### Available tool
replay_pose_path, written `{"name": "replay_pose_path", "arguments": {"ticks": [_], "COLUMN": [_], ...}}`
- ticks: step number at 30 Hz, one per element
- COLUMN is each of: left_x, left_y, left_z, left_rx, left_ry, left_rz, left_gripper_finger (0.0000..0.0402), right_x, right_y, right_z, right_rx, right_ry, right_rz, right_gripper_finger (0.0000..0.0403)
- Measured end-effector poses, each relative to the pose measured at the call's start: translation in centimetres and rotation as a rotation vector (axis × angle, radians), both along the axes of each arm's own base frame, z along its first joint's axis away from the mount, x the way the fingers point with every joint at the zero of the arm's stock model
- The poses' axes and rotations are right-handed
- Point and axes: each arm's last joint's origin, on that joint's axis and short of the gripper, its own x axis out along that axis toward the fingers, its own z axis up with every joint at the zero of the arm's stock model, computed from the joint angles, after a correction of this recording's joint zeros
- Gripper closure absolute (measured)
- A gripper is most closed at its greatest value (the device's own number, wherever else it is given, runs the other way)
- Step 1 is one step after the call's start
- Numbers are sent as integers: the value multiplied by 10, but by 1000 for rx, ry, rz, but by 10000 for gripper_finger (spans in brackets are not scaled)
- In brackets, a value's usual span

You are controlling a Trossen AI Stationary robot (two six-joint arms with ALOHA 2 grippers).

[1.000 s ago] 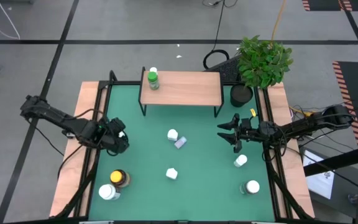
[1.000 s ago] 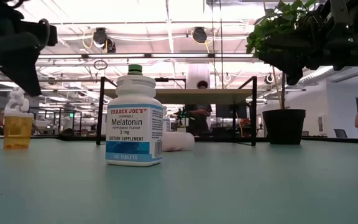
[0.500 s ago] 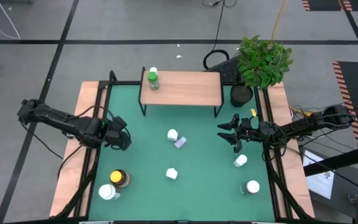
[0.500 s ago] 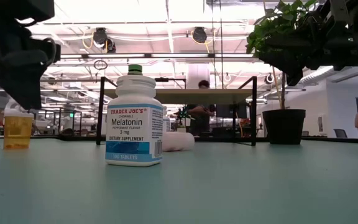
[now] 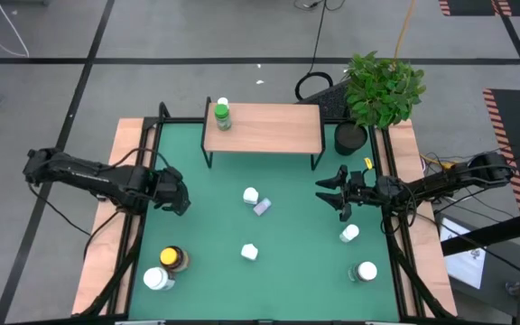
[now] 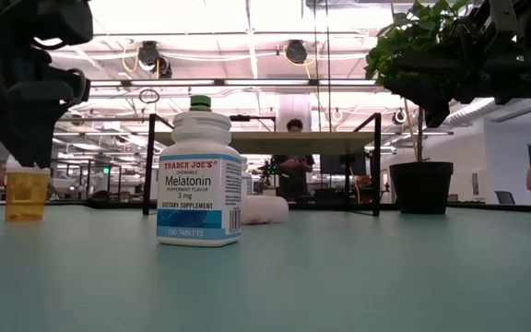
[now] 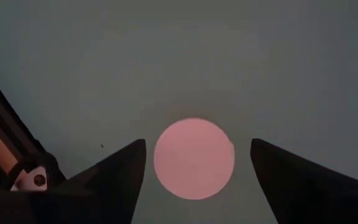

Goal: Pick and place medicine bottles onto shelf by color
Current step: Put the orange bottle on the shelf

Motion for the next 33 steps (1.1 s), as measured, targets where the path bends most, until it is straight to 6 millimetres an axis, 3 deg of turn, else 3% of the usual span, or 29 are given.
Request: {"name": "replay_pose_path", "arguments": {"ticks": [14,26,33], "left_x": [10,10,15], "left_y": [-1,-1,-2], "left_z": [-14,-15,-5], "left_rx": [8,-4,-10], "left_ry": [122,135,107], "left_rz": [2,-19,-36], "left_gripper_finger": [125,198,182], "right_x": [0,0,0], "right_y": [0,0,0], "right_z": [0,-1,-1], "right_rx": [3,2,2], "right_ry": [0,8,12], "right_rz": [4,3,2], "right_gripper_finger": [215,215,215]}}
